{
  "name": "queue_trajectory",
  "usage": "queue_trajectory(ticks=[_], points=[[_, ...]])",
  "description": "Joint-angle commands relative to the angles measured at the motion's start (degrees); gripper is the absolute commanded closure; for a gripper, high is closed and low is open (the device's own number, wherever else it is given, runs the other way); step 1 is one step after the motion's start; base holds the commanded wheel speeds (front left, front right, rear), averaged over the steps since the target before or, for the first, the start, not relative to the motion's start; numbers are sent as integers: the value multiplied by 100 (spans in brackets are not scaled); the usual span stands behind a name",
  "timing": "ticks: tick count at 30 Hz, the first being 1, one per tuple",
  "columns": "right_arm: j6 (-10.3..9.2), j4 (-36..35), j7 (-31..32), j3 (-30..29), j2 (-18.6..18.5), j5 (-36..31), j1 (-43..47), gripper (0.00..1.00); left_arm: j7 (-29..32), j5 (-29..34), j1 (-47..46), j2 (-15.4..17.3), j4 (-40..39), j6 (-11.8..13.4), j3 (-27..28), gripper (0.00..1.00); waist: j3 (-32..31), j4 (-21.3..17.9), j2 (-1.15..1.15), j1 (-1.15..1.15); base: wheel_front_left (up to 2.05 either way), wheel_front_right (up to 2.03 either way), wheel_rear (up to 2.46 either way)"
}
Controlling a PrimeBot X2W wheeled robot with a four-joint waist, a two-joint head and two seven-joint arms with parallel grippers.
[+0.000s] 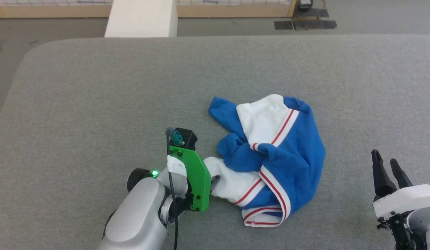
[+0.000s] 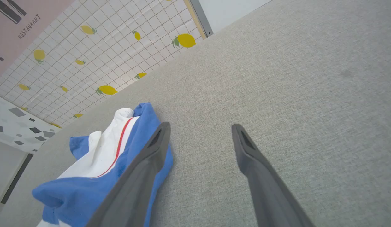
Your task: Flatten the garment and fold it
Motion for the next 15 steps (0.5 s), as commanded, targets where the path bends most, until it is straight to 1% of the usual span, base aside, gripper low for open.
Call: queue_trajectory(ticks=[1,3,7,10,12,15], points=[[-6,42,-66,22,-4,92,-56,0,-87,-34,-12,7,-80,-80,7,71,148,-114,0,0,0,0,0],[-6,80,-117,68,-4,143,-58,0,-182,-150,35,-32,-151,-164,7,100,168,-83,0,0,0,0,0],[-6,147,-184,145,-4,157,-100,0,-425,-312,65,-91,-235,-261,26,100,157,65,0,0,0,0,0],[-6,195,-191,189,-4,126,-132,0,-755,-404,6,-115,-325,-219,223,100,100,220,0,0,0,0,0],[-6,229,-179,209,-4,105,-136,0,-1041,-490,-60,-113,-426,-125,474,100,42,357,0,0,0,0,0],[-6,277,-165,268,-4,103,-149,0,-1532,-618,-126,-23,-676,141,1030,100,-63,552,0,0,0,0,0]])
